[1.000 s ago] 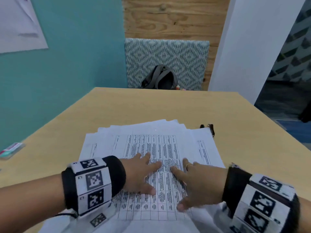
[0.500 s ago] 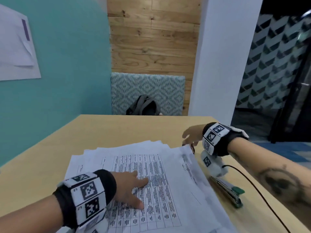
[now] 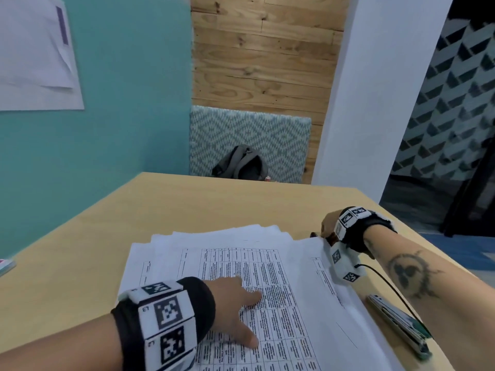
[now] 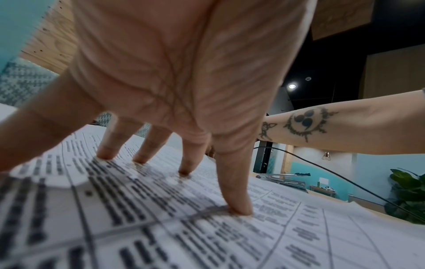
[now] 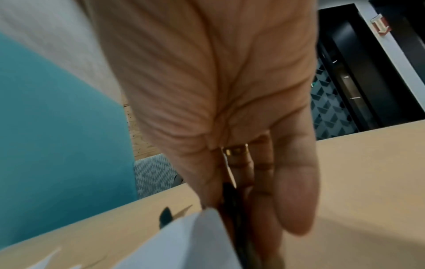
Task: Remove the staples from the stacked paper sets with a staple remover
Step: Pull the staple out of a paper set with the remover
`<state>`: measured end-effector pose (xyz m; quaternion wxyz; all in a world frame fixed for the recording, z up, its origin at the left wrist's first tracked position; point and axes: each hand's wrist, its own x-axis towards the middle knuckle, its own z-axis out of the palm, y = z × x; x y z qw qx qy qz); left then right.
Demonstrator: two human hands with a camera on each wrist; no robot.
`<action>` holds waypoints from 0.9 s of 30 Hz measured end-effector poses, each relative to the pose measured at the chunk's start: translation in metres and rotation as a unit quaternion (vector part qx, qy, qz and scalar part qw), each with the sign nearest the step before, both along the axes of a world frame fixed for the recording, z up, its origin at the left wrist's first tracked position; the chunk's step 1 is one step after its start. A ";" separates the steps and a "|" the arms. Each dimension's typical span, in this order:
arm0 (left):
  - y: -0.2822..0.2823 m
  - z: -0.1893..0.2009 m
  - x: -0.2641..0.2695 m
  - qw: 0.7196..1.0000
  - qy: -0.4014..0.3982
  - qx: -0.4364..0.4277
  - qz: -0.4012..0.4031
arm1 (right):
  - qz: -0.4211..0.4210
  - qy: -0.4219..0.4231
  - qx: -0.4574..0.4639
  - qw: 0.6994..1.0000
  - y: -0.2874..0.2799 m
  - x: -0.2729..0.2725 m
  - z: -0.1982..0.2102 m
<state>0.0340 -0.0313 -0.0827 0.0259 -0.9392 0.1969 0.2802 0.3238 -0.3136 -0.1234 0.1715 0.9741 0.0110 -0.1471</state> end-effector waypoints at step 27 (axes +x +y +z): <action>-0.004 0.004 0.135 0.991 -0.125 0.005 0.055 | -0.071 0.016 0.668 0.741 0.032 -0.238 0.076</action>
